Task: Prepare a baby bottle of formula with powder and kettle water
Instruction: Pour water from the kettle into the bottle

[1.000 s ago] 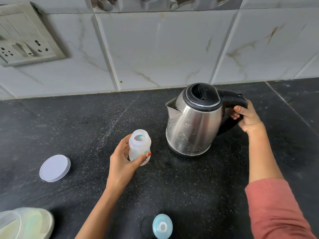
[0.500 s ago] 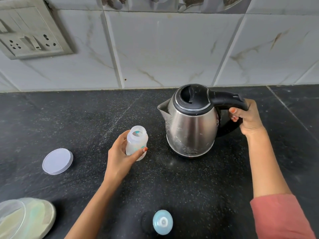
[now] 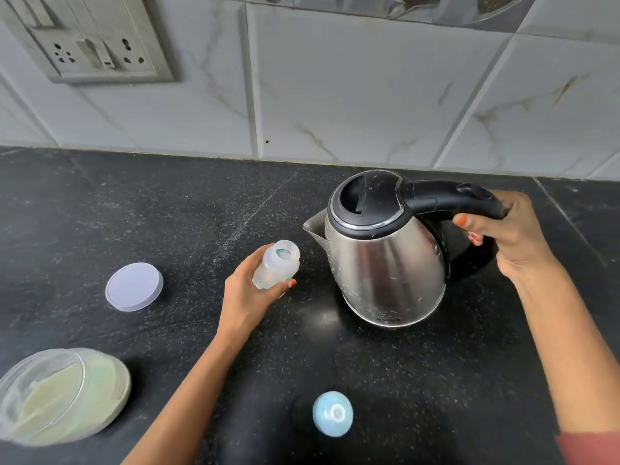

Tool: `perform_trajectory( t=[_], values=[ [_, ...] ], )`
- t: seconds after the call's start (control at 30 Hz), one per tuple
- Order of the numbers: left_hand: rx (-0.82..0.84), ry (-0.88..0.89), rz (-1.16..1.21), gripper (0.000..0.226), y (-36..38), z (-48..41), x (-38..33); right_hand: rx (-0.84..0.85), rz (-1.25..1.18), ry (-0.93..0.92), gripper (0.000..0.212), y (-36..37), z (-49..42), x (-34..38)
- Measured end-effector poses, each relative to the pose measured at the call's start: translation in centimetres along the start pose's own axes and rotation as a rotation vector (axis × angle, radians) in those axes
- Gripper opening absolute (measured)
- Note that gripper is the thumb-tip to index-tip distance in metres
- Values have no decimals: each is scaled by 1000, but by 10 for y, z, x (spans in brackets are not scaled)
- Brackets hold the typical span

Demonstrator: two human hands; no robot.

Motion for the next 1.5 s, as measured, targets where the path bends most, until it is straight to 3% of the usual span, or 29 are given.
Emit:
perform_trajectory(
  t=[0.57, 0.93, 1.27, 1.5],
  values=[
    [46, -18, -77, 60, -10, 11, 15, 164, 218, 73, 22, 39, -6, 28],
    [62, -38, -84, 64, -4, 13, 16, 237, 266, 75, 21, 56, -12, 43],
    [67, -41, -81, 64, -4, 15, 19, 249, 326, 88, 38, 61, -15, 44],
    [72, -35, -97, 64, -3, 15, 19, 276, 329, 87, 17, 66, -13, 49]
  ],
)
Point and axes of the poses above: each hand's wrist, its own z-axis away from the middle knuckle, its own y-axis out of the palm, x = y × z, the point moved 9 cm from there along -z, towards the middle knuckle, and after that the axes turned 2 degrees about x, right-handed, at the moved point
